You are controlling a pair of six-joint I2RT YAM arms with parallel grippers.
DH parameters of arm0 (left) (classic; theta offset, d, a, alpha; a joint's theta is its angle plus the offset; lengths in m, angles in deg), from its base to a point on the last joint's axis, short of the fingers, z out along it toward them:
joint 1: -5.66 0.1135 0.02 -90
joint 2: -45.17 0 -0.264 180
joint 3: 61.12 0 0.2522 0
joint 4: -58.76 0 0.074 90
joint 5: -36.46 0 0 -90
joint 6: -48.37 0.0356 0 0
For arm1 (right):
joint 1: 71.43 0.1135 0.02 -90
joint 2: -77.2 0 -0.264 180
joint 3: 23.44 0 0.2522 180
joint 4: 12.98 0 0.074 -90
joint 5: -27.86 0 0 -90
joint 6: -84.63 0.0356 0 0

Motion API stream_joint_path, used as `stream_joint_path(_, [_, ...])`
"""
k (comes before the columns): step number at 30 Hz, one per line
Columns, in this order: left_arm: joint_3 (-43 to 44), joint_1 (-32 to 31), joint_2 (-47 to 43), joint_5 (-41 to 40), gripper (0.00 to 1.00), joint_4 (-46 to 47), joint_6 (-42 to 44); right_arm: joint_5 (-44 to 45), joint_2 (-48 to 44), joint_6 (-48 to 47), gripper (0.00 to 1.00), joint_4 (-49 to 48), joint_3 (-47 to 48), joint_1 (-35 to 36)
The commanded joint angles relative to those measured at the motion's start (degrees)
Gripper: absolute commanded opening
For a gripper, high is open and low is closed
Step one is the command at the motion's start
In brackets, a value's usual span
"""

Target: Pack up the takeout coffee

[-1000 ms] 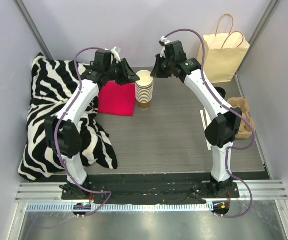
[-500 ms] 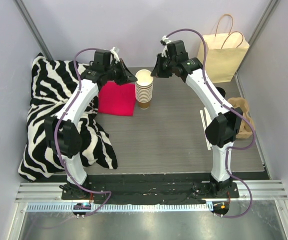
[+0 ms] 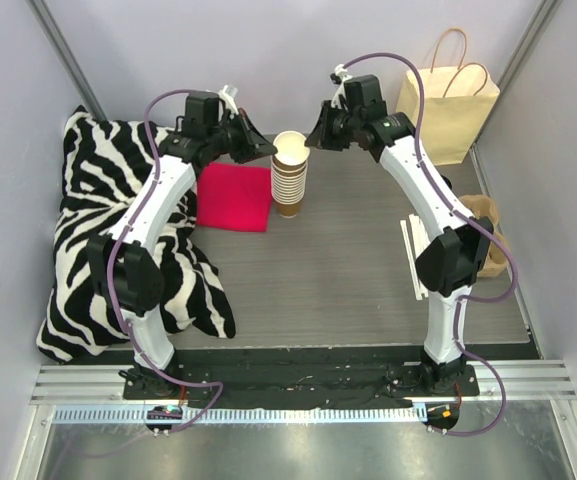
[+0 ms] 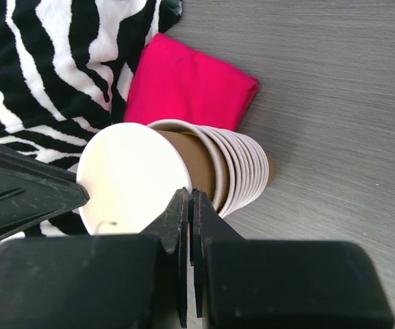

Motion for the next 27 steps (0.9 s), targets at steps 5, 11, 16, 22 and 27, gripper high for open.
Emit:
stream_joint_path(5, [3.1, -0.7, -2.9, 6.8, 0.00, 5.0, -2.1, -2.6, -5.2, 0.9, 0.01, -2.7, 2.8, 0.2])
stream_joint_path(11, [4.8, -0.7, -2.7, 8.0, 0.00, 6.2, -3.0, -2.6, -6.7, 0.4, 0.01, -2.9, 2.9, 0.2])
stream_joint_path(16, [5.0, -1.0, -4.4, 9.3, 0.01, 8.6, -3.5, -5.4, -8.1, 1.0, 0.01, -3.9, 3.0, 0.0])
stream_joint_path(22, [3.4, -1.9, -10.1, 7.1, 0.20, 10.9, 0.2, -10.5, -11.2, 0.9, 0.01, -7.4, 4.9, -0.1])
stream_joint_path(27, [2.8, -1.9, -15.8, 6.4, 0.51, 9.4, 4.5, -14.4, -16.3, 0.8, 0.01, -9.4, 1.7, -0.1])
